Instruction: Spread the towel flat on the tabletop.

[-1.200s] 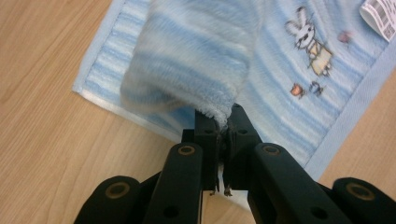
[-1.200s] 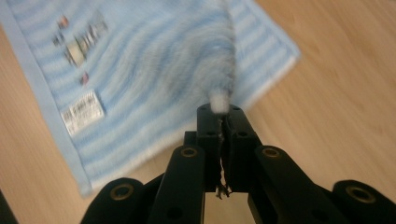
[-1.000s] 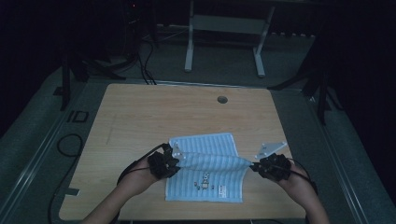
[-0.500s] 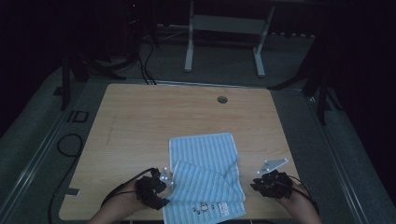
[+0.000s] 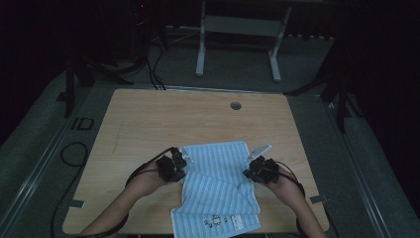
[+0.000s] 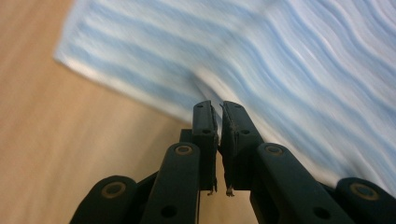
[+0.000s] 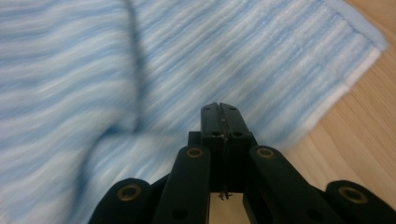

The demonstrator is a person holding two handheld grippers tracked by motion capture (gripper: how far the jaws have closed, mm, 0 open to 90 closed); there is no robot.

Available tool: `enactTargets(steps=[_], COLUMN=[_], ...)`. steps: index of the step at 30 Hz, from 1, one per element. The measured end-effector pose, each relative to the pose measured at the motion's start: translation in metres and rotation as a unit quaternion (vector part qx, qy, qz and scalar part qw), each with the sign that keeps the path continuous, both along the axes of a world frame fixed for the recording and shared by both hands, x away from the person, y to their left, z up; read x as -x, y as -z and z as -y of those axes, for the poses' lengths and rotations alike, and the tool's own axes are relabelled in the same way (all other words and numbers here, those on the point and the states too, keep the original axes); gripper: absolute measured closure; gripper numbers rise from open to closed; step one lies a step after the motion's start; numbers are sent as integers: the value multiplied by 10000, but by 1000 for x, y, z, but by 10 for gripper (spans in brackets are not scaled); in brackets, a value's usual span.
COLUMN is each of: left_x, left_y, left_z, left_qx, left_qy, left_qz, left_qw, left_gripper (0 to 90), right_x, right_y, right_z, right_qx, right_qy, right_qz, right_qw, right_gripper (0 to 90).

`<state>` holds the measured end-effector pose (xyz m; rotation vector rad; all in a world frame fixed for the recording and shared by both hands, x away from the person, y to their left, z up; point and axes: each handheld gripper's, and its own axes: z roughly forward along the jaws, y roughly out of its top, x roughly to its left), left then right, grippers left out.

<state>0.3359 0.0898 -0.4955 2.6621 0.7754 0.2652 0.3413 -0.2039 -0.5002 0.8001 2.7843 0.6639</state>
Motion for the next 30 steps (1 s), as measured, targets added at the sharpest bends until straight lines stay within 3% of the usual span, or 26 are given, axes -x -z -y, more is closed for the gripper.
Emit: enactTargets(steps=[2,5,7,9,11,14,20,30], left_x=[-11,-23,-37,-43,-49,-61,-95,-142], left_y=[2,7,19,26,26,25,25,25], left_z=[6,10,15,17,17,19,26,30], left_qx=[-16,27,-67,-232,-167,-339,-586,-551], left_qy=[-90,-149,-176,-99,-131,-81,-248,-599], left_qz=[111,41,-241,-368,-395,-367,-243,-189], left_qw=[9999,9999,9995,9990,9990,9987,9977,9965], left_gripper=[870,871,871,871,875,877,876,873], right_x=[-9,-16,-22,-24,-25,-33,-52,-96], right_y=[7,14,25,26,25,25,25,26], right_z=[-5,-8,-10,-9,-8,-8,-10,-12], right_qx=[147,208,437,313,355,370,353,353], right_qy=[57,104,138,192,152,197,293,640], right_qz=[69,-11,-29,-36,-24,-16,-26,11], right_qw=[9999,9997,9989,9993,9993,9991,9989,9973], right_gripper=[897,897,897,897,897,897,896,895])
